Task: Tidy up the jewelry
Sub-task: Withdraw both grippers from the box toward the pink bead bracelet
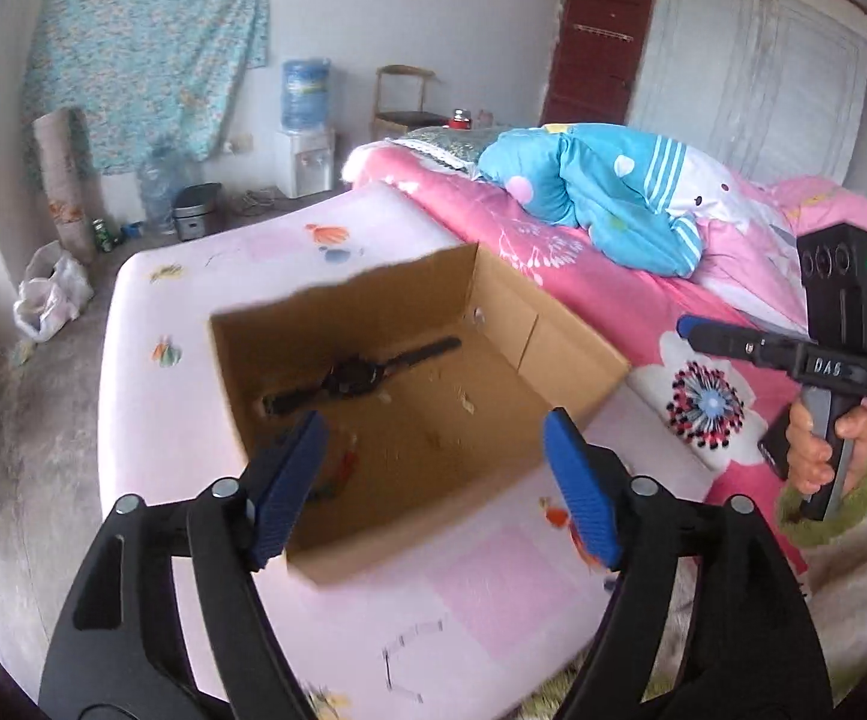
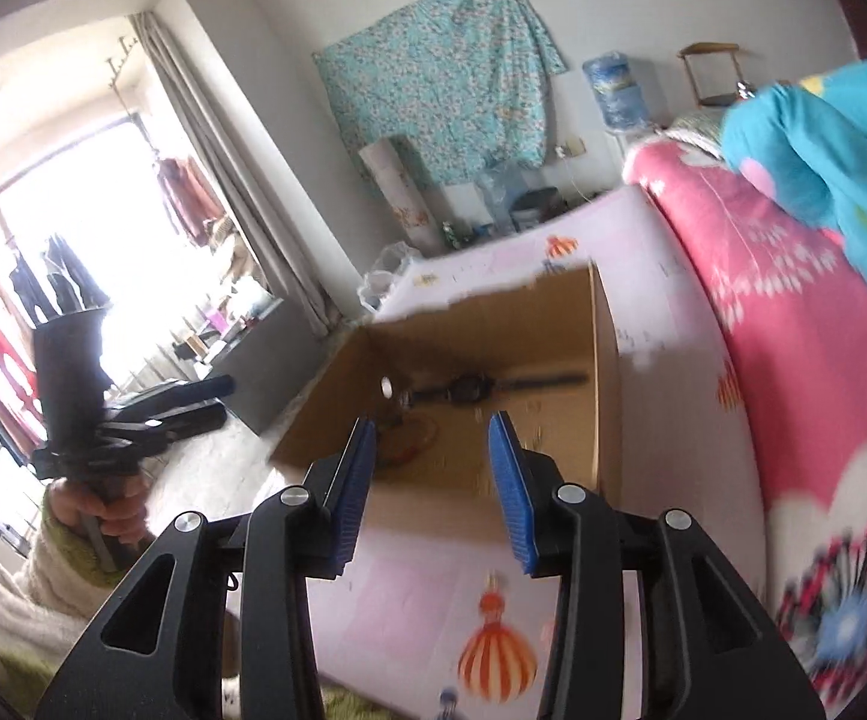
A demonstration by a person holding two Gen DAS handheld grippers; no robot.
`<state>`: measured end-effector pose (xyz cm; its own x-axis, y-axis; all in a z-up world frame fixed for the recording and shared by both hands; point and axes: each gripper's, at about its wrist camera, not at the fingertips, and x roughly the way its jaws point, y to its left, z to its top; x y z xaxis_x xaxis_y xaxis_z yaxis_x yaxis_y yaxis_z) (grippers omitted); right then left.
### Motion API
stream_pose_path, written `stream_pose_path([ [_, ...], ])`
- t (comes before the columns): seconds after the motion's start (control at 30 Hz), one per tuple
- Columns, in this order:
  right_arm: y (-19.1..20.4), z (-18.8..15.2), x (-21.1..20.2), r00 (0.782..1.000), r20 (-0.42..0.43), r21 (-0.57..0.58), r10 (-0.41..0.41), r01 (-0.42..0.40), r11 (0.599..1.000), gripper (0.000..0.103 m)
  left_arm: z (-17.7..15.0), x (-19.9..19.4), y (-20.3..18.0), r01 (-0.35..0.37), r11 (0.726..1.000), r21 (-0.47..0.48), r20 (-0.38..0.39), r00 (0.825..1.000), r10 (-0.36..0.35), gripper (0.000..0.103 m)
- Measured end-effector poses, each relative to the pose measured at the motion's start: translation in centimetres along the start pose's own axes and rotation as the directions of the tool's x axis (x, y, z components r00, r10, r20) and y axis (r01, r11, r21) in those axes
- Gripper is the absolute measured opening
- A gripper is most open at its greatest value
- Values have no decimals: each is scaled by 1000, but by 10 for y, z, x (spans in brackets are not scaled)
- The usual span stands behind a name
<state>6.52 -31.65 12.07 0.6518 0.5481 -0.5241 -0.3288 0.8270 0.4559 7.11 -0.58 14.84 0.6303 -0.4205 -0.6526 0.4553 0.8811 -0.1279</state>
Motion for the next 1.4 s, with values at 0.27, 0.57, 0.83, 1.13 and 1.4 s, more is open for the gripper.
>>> stream_pose_path([
  [0.27,-16,-65,27,987,-136,124,-84,101,987,38,-65,47,-41,45,999,-6,-78,996,-45,75],
  [0.57,-34,-86,71,918,-297,10,-264,279,960,26,-95,132,-78,18,996,83,-173,985,-4,47],
  [0.83,-38,-96,94,877,-353,-76,-326,320,944,17,-99,150,-98,48,973,224,-181,984,-7,23],
  [1.13,-57,-98,89,878,-371,-7,-302,322,947,10,-95,173,-108,36,963,266,-208,978,21,14],
  [1.4,-67,-95,91,888,-376,34,-263,297,954,10,-93,185,-109,35,964,265,-225,974,27,11],
])
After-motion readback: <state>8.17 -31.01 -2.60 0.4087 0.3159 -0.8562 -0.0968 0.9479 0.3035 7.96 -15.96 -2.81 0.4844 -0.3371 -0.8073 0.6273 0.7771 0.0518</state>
